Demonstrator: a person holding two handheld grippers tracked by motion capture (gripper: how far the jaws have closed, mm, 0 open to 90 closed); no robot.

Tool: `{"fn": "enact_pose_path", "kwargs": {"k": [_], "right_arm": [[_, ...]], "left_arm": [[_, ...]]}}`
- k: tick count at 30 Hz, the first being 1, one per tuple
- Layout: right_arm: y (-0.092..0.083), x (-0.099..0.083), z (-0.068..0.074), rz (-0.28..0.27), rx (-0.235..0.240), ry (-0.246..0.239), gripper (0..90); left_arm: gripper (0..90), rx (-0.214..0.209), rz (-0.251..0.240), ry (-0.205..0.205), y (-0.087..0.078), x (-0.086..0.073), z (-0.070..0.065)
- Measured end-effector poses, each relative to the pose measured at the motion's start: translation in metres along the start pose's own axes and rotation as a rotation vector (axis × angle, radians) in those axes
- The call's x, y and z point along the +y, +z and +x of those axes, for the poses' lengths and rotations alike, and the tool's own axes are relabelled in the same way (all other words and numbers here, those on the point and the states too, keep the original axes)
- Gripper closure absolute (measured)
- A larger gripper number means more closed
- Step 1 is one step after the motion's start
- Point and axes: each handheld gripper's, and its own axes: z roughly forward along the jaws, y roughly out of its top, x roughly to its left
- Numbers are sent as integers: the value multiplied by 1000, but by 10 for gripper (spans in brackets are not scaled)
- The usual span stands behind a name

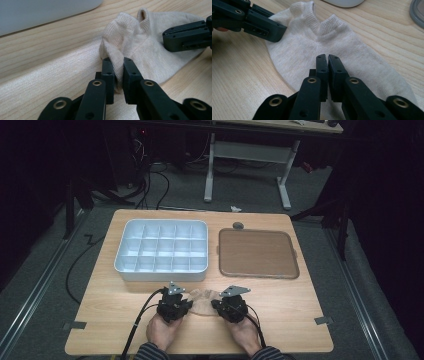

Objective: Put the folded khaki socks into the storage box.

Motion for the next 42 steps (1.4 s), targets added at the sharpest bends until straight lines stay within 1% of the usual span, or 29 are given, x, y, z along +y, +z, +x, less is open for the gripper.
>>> {"fn": "enact_pose_path", "kwargs": {"k": [3,5,6,7,9,13,17,19,20,23,26,27,30,31,32,33,35,39,40,41,42], "right_arm": [[0,1,1,8,-8,-14,874],[0,0,1,7,-7,-10,874],[0,0,1,8,-4,-11,874],[0,0,1,8,-4,-11,874],[1,1,2,7,-5,-21,875],[2,1,4,8,-5,-32,875],[3,2,6,8,8,-37,877],[5,3,8,9,12,-41,878],[5,4,9,13,16,-41,878],[8,6,12,15,25,-52,878],[11,9,16,19,36,-60,878],[12,9,17,17,42,-55,878],[17,15,23,29,57,-76,878],[19,17,25,31,62,-81,878],[19,17,25,31,62,-81,878],[22,20,28,39,75,-85,878],[25,22,31,38,90,-93,878],[29,25,36,40,111,-98,870],[30,26,36,36,120,-96,841],[28,28,35,45,135,-88,766],[28,28,35,45,135,-88,766]], "left_arm": [[831,-8,5,15,-2,0,0],[833,-20,0,25,-5,0,1],[834,-39,-10,28,-10,1,4],[835,-39,-10,28,-10,1,4],[835,-60,-22,28,-14,3,5],[835,-100,-28,34,-22,8,5],[836,-117,-42,39,-28,14,5],[836,-141,-61,27,-31,16,6],[835,-143,-66,29,-32,17,5],[835,-159,-78,37,-37,19,3],[835,-171,-90,52,-40,22,1],[835,-171,-91,61,-41,22,0],[833,-188,-102,62,-43,24,1],[833,-202,-111,72,-43,24,1],[832,-202,-111,72,-43,24,1],[832,-208,-112,84,-43,24,1],[831,-213,-114,79,-43,25,3],[831,-206,-102,81,-42,25,5],[831,-199,-98,83,-42,25,5],[831,-198,-94,85,-42,25,5],[831,-200,-92,86,-43,24,5]]}}
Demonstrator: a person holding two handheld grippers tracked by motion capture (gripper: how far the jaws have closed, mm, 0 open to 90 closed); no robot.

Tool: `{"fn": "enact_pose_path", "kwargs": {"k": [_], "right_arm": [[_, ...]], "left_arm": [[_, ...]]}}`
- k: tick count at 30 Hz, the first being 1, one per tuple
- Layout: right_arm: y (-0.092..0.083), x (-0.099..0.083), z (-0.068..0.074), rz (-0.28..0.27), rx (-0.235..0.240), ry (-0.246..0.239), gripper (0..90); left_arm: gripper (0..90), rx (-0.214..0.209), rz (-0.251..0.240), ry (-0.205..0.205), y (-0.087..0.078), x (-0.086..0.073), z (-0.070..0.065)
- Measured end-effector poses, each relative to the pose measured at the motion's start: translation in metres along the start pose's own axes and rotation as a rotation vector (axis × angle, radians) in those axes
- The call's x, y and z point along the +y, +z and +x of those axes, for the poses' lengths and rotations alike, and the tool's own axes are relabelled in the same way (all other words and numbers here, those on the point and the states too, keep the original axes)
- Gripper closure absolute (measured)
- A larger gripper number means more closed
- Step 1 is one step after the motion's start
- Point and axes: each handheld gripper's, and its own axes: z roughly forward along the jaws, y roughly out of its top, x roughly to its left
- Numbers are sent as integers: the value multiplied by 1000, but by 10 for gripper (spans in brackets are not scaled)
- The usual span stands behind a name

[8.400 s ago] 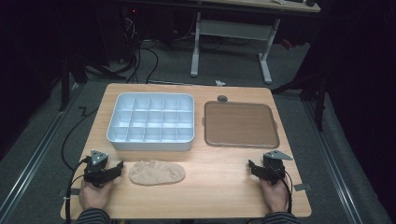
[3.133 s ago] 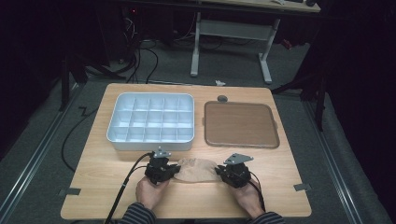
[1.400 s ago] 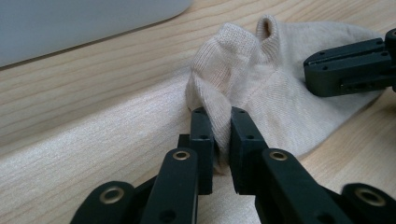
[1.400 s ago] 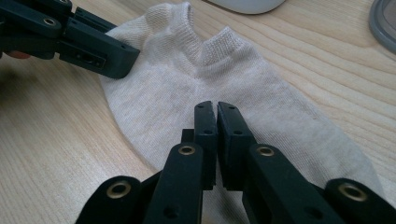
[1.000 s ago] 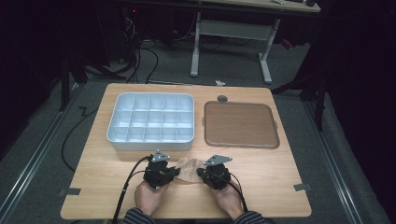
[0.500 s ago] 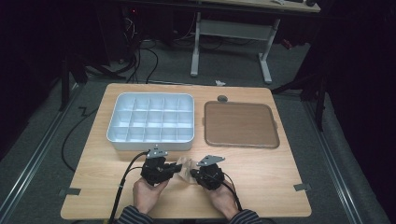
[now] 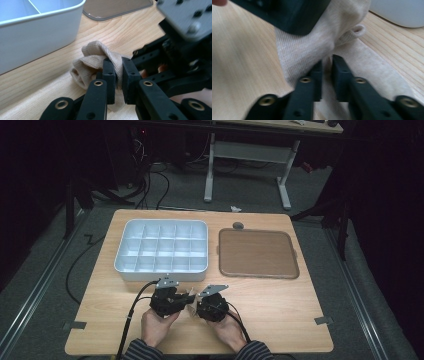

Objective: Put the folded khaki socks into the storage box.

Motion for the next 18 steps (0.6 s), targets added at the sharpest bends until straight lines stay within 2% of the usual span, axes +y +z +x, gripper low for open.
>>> {"fn": "enact_pose_path", "kwargs": {"k": [3,6,7,9,11,18], "right_arm": [[-12,2,-4,-9,-15,-3,741],[-31,1,-13,-44,-39,24,724],[-41,-3,-20,-55,-67,47,724],[-44,-6,-23,-53,-83,52,724],[-52,-16,-34,-48,-116,84,713],[-56,-28,-43,-44,-122,113,687]], "left_arm": [[831,9,10,4,-1,0,0],[831,13,18,9,-1,0,0],[831,14,20,10,-1,0,0],[831,10,25,12,0,0,0],[831,13,32,18,1,1,-1],[831,10,37,27,3,3,-3]]}}
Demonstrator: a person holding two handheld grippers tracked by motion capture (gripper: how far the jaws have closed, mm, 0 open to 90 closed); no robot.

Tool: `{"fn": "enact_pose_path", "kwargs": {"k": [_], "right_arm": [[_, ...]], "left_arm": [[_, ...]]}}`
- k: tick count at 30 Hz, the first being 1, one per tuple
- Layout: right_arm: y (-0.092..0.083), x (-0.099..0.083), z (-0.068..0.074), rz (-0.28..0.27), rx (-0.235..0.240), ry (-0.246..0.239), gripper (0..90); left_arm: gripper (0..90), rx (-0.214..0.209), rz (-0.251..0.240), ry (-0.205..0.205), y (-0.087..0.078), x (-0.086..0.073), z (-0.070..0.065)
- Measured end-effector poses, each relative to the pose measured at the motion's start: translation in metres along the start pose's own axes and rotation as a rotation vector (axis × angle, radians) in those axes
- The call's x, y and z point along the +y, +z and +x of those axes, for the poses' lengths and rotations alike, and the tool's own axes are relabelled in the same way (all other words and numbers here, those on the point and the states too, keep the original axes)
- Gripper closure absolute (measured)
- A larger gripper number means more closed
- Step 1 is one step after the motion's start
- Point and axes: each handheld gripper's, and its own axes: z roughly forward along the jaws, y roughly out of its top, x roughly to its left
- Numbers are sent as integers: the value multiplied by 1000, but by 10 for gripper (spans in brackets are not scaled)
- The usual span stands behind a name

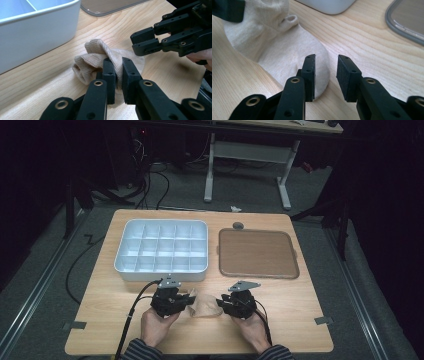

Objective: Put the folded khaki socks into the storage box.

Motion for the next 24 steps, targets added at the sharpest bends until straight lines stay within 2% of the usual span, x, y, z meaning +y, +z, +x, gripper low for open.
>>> {"fn": "enact_pose_path", "kwargs": {"k": [2,6,14,20,24], "right_arm": [[3,-2,-1,6,6,10,693],[13,-8,-3,46,17,29,765],[16,-9,1,35,13,20,794],[20,-7,7,26,28,35,795],[21,-7,8,22,34,38,795]], "left_arm": [[831,-2,3,4,1,1,-1],[831,-13,7,9,4,3,-4],[831,-28,26,29,12,8,-9],[830,-44,50,57,21,15,-15],[830,-47,46,57,25,16,-16]]}}
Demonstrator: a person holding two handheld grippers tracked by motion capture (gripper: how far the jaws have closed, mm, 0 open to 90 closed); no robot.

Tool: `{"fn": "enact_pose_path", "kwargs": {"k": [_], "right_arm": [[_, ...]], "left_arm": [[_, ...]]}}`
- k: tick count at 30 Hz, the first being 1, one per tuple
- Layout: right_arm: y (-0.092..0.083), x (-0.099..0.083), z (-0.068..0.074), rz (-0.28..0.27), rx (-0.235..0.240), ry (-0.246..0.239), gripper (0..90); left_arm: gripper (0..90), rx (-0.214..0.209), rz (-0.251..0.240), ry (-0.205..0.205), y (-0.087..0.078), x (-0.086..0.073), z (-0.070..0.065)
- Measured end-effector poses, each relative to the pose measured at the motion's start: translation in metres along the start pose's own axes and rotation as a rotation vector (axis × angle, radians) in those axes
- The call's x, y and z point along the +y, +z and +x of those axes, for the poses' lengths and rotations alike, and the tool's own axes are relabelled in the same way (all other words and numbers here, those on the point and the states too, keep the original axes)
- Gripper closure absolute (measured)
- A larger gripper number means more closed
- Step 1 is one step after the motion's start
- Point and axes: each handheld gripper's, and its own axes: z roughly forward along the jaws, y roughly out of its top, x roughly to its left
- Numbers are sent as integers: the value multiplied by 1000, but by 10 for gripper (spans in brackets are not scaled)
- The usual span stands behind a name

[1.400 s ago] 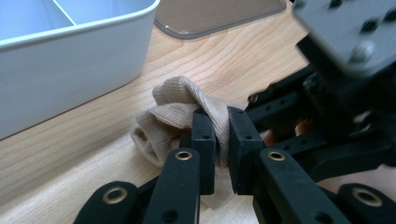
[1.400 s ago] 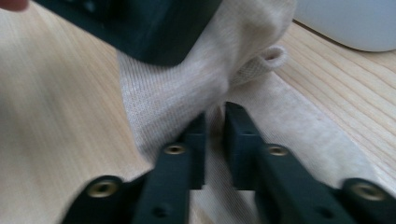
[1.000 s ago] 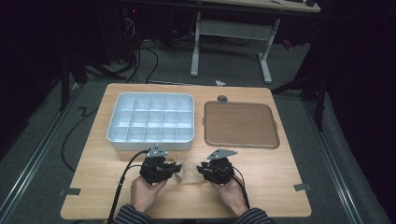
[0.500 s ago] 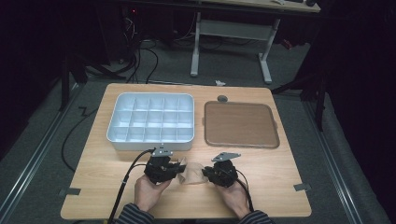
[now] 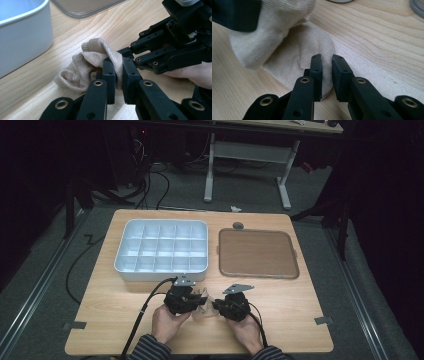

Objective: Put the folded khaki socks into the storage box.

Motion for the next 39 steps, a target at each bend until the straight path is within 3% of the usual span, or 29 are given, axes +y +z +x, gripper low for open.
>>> {"fn": "enact_pose_path", "kwargs": {"k": [17,19,21,24,32,34,39], "right_arm": [[1,0,1,-5,14,-6,785],[-1,0,-1,-5,18,-10,716],[-3,0,-3,-14,25,0,704],[-16,0,-8,-56,25,12,716],[-11,-9,-10,-12,28,7,777],[-10,-9,-9,-10,27,5,780],[-10,-10,-10,-11,20,1,779]], "left_arm": [[825,-7,41,-16,26,-4,4],[823,-6,46,-23,28,-7,5],[823,-6,46,-36,29,-9,7],[823,3,56,-27,28,-10,8],[817,0,69,-20,33,-10,7],[798,-2,67,-14,34,-11,7],[652,-10,66,-13,34,-11,6]]}}
